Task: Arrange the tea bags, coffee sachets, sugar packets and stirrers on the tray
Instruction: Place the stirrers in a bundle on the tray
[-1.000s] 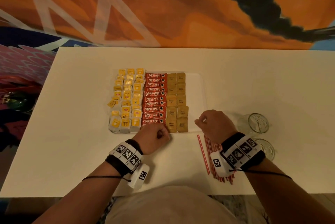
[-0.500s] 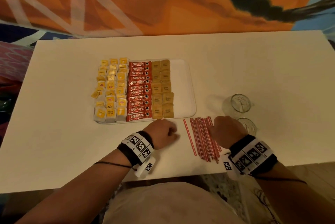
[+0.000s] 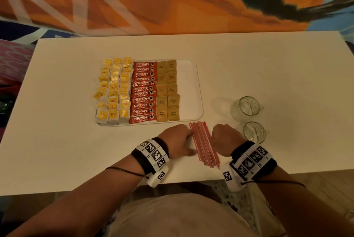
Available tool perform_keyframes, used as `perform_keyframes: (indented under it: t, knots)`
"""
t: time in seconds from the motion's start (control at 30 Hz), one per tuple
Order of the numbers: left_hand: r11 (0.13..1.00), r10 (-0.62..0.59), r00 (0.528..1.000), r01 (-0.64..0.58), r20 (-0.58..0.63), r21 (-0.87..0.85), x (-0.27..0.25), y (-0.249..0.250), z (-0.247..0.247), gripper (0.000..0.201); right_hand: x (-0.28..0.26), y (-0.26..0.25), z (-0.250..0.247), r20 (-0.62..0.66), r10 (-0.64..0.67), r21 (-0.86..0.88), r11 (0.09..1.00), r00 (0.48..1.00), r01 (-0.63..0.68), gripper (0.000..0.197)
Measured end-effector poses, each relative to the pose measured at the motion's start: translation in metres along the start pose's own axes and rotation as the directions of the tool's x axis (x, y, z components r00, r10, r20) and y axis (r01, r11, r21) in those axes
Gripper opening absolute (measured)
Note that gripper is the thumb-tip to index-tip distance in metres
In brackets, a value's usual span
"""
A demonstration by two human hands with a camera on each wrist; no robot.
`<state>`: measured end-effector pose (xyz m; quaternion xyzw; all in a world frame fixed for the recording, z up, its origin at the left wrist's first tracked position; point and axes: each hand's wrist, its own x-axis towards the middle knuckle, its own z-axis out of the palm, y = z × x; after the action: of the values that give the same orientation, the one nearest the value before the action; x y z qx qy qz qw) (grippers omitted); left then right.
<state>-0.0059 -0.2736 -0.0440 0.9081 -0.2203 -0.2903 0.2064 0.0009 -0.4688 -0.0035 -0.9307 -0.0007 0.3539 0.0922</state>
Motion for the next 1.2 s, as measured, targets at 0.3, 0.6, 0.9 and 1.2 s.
perform_keyframes:
  t: [0.3,0.6,0.9,1.2]
  knots:
    - [0.998,-0.037,0.999,0.038,-0.025,0.049,-0.009,0.000,0.007,0.063,0.008,-0.014,0.007,0.198,-0.204,0.303,0.943,0.959,0.138,0.016]
    - [0.993,-0.064,0.995,0.071,-0.070,0.095,-0.016,-0.012,-0.003,0.058,0.006,-0.016,0.005,0.220,-0.433,0.288,0.885,0.874,0.366,0.038]
    - [0.998,-0.047,0.996,0.051,-0.072,0.049,-0.023,-0.018,-0.012,0.035,0.013,-0.021,-0.005,-0.139,-0.470,-0.001,0.880,0.871,0.475,0.023]
    - [0.998,-0.059,0.991,0.061,-0.122,0.013,-0.031,-0.023,-0.010,0.032,0.025,-0.043,0.024,-0.086,-0.550,-0.281,0.814,0.831,0.509,0.033]
